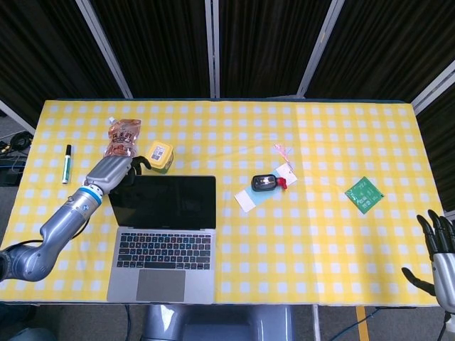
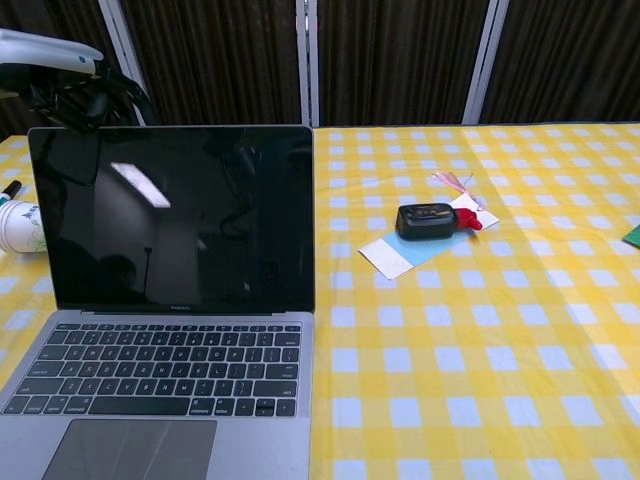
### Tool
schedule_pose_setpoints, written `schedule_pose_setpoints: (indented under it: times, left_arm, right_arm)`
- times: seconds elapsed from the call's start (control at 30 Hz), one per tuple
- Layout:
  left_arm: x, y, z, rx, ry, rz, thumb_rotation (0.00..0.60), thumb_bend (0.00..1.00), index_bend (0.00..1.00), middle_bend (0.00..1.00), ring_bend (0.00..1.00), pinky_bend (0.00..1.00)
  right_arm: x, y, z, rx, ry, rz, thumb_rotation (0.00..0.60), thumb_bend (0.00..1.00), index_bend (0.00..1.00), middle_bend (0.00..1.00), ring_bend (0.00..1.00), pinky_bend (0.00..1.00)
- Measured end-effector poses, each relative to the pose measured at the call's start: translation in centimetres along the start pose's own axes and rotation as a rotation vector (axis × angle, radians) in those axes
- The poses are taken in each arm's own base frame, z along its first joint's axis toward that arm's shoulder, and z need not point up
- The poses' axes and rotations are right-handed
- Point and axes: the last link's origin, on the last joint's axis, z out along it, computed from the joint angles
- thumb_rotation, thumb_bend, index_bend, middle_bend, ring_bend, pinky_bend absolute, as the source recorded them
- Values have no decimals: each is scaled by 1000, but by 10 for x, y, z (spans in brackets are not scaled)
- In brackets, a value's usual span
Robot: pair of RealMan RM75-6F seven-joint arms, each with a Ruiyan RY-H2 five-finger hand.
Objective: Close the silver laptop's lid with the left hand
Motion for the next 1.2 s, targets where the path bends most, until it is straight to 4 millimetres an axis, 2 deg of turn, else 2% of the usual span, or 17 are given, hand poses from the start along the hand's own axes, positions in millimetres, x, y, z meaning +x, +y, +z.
schedule_pose_setpoints:
  times: [0.3, 0.63, 1.2]
  left_arm:
    - [-4, 10, -29, -104, 13, 22, 600, 1000, 313, 483, 481, 521]
    - [-10, 10, -59, -142, 0, 76, 600, 1000, 313, 483, 481, 521]
    - [-39, 4, -101, -204, -81, 101, 600, 1000, 313, 483, 481, 521]
  right_arm:
    - [0, -1, -1, 5, 3, -1, 600, 0, 0, 0, 0, 0]
    - [1, -2, -2, 11, 8, -1, 600, 0, 0, 0, 0, 0]
    - [3, -5, -5, 21, 14, 2, 600, 0, 0, 0, 0, 0]
